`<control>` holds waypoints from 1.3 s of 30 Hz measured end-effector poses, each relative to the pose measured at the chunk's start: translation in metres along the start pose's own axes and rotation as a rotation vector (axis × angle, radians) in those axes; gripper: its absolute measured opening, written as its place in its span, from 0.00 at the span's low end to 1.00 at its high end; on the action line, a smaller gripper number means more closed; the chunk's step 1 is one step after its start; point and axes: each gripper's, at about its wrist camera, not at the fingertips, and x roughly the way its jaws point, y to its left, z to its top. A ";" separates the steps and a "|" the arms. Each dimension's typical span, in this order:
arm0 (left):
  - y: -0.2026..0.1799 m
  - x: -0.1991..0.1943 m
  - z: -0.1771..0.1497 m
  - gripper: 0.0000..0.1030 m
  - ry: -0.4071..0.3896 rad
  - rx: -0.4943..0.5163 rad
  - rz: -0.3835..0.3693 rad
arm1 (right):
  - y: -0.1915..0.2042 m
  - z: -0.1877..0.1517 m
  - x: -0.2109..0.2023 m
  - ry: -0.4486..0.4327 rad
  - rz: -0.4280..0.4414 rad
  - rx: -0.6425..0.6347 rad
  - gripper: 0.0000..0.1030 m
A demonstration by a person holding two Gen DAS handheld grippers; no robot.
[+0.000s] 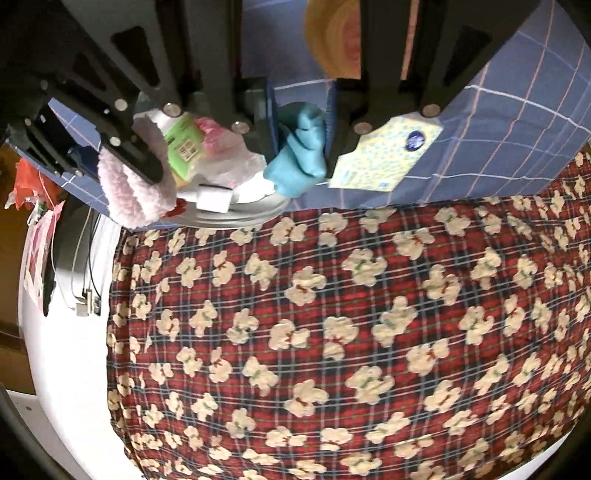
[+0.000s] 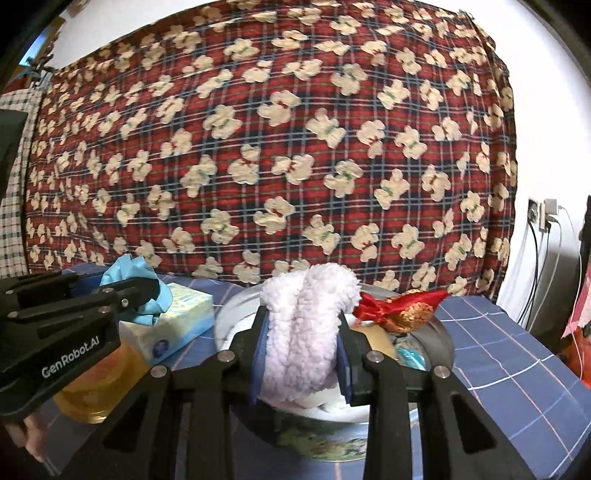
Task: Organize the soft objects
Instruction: 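Carry the teal cloth and pink puff over the metal tin with both tools, then open both tools to drop the teal cloth and pink puff into the tin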
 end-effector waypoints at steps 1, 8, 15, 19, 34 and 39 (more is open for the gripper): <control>-0.002 0.001 0.001 0.19 -0.001 0.002 -0.003 | -0.003 0.000 0.001 -0.001 -0.006 -0.002 0.34; -0.021 0.016 0.012 0.19 0.005 -0.001 -0.038 | -0.028 0.004 0.012 0.008 -0.037 0.018 0.34; -0.037 0.032 0.018 0.19 0.021 -0.005 -0.065 | -0.054 0.009 0.024 0.029 -0.065 0.040 0.34; -0.046 0.040 0.022 0.19 0.027 -0.004 -0.076 | -0.069 0.010 0.034 0.058 -0.063 0.060 0.33; -0.076 0.084 0.030 0.19 0.082 -0.011 -0.113 | -0.108 0.021 0.092 0.223 -0.066 0.046 0.33; -0.080 0.098 0.030 0.19 0.114 -0.018 -0.109 | -0.107 0.028 0.121 0.334 -0.053 -0.015 0.33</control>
